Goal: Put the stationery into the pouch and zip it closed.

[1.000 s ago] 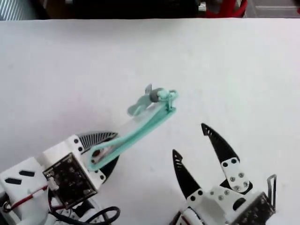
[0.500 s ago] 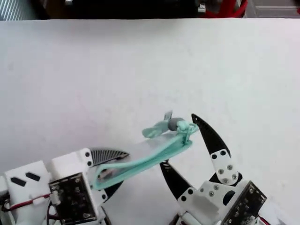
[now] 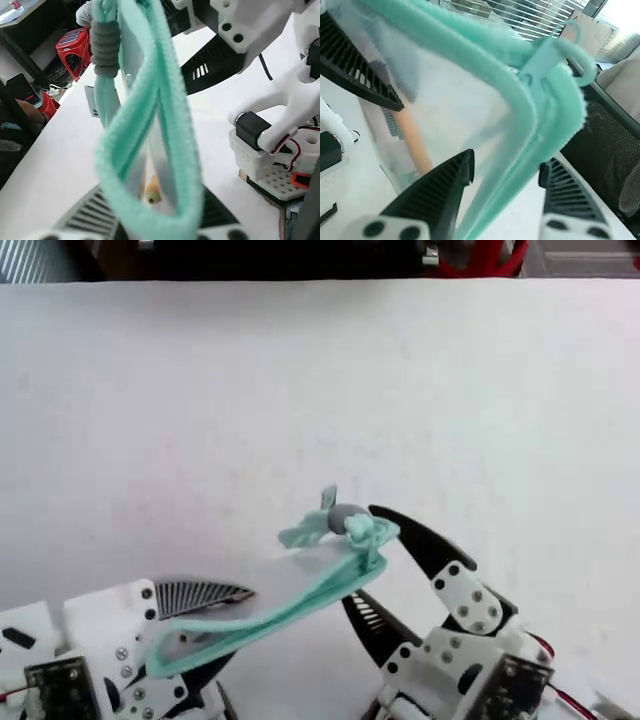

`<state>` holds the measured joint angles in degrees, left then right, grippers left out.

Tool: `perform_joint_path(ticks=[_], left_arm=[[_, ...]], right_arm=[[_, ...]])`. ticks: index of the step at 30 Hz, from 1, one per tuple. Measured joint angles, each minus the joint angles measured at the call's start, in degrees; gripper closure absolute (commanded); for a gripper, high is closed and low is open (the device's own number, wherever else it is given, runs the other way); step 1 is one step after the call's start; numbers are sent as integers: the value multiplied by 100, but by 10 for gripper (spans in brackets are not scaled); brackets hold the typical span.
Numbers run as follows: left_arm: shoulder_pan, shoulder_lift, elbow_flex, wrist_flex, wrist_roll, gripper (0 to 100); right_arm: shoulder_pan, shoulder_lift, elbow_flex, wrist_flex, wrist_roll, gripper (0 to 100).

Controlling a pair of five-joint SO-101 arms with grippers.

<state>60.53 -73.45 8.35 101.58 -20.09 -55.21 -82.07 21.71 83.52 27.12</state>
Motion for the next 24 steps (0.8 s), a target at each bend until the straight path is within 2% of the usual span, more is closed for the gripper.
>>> perform_joint_path(ticks=[2, 4, 10, 13, 15, 18, 20, 23, 24], left_arm=[[35, 0, 105, -79, 18, 976], [35, -9, 149, -88, 18, 976], [53, -70, 149, -88, 26, 976], [53, -53, 211, -132, 26, 976], [53, -44, 229, -176, 18, 976], [53, -44, 229, -202, 18, 976], [53, -35, 237, -202, 18, 976], [53, -44, 237, -202, 18, 976], [53, -44, 237, -202, 18, 976]], right_arm=[[-9, 114, -26, 0, 0, 905], [-9, 123, -53, 53, 0, 926], [176, 123, -44, 70, 88, 742], [659, 211, -9, 79, -26, 745], [703, 237, -18, 88, -44, 747], [738, 237, -18, 211, -44, 788], [686, 237, -18, 246, -44, 861], [273, 237, -35, 334, -70, 987], [149, 237, -70, 334, -70, 979]])
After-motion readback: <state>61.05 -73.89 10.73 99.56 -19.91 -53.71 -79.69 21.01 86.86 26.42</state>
